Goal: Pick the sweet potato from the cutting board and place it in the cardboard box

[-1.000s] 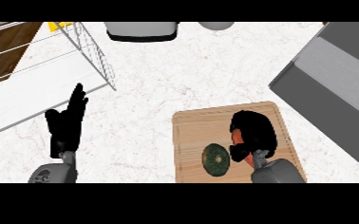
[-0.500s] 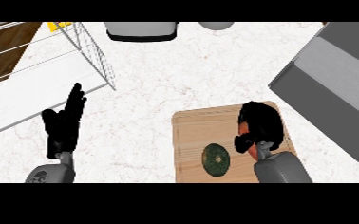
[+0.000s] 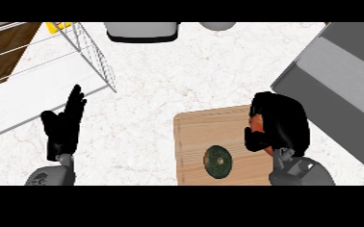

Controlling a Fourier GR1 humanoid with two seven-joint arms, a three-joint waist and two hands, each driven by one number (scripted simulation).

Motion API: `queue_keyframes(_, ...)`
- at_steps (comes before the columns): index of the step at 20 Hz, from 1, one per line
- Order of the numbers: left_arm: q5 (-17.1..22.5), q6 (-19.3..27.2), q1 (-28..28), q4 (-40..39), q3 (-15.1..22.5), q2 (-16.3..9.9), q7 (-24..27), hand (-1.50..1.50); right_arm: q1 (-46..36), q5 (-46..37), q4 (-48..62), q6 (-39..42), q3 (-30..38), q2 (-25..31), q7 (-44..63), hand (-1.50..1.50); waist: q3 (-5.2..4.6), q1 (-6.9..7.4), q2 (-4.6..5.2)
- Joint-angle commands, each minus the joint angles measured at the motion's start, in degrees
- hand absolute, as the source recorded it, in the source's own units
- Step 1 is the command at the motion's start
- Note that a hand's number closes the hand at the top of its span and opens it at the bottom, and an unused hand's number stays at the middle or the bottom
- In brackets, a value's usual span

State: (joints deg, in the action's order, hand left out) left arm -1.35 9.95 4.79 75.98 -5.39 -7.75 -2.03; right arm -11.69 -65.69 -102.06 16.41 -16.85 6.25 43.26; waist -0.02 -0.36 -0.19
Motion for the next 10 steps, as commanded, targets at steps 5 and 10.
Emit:
queue_keyframes(5,-0.67,0.46,0.35,2.09,0.7,0.18,-2.18,0.0,-8.71,0.58,-19.34,12.13,5.82,0.96,8.3,1.5,-0.01,0.18,-0.02)
queue_keyframes(10,0.92,-2.1,0.22,0.64,-1.18,-1.61,0.25,0.0,-9.17,3.6,-24.03,17.3,14.78,6.22,6.58,1.5,0.0,0.15,0.1)
